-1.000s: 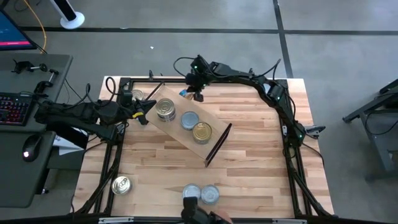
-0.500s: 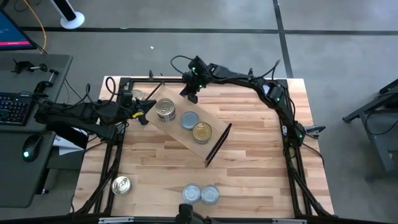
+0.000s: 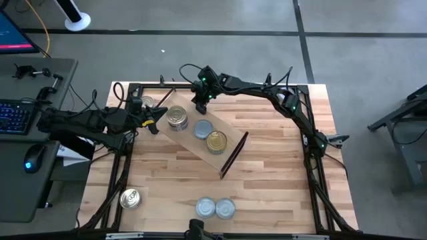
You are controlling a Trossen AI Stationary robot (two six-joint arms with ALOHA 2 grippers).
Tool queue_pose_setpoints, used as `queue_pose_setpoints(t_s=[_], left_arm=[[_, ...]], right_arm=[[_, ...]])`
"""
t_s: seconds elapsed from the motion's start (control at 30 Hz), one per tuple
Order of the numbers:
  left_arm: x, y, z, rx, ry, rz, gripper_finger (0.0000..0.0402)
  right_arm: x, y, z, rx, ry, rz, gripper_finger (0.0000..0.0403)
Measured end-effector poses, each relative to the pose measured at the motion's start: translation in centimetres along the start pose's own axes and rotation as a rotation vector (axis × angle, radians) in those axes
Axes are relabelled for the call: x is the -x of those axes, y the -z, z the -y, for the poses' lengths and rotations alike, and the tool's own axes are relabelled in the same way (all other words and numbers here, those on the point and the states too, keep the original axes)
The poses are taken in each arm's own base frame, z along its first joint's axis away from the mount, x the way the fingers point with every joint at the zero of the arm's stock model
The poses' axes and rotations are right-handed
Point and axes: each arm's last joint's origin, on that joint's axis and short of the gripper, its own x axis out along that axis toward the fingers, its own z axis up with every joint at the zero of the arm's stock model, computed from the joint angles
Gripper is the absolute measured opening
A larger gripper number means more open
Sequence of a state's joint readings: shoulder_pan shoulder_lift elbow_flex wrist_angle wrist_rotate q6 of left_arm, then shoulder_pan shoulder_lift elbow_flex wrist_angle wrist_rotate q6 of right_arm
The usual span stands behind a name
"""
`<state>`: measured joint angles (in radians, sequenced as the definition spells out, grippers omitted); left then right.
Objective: Stack canned seafood by type on shelf
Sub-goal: Stack the blue-pink tuna can on top of the blue-pink tuna can on the shelf
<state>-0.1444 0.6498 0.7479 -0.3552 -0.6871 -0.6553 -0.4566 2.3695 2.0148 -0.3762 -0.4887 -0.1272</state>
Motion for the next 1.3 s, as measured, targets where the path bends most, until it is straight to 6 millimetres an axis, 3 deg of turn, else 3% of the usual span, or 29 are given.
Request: queue_pose_setpoints(t_s=[0.2,0.43,0.8,1.17,1.3], left_arm=[[0.0,0.0,0.0,-0.024,-0.001,0.001,0.0],[0.0,0.0,0.0,-0.038,-0.002,0.002,0.0],[0.0,0.0,0.0,-0.038,-0.004,0.003,0.0],[0.0,0.0,0.0,-0.03,-0.002,0.0,0.0],[-0.1,0.1,0.0,-0.032,-0.003,-0.001,0.0]], right_arm=[[0.2,-0.2,0.4,0.01,0.089,0.005,0.0],[1.0,-0.1,2.2,-0.024,0.192,0.016,0.0],[1.6,1.7,2.8,-0.012,0.14,-0.135,0.0],[4.7,2.4,3.6,-0.018,0.156,-0.278,0.0],[6.1,1.4,3.3,0.008,0.158,-0.248,0.0]])
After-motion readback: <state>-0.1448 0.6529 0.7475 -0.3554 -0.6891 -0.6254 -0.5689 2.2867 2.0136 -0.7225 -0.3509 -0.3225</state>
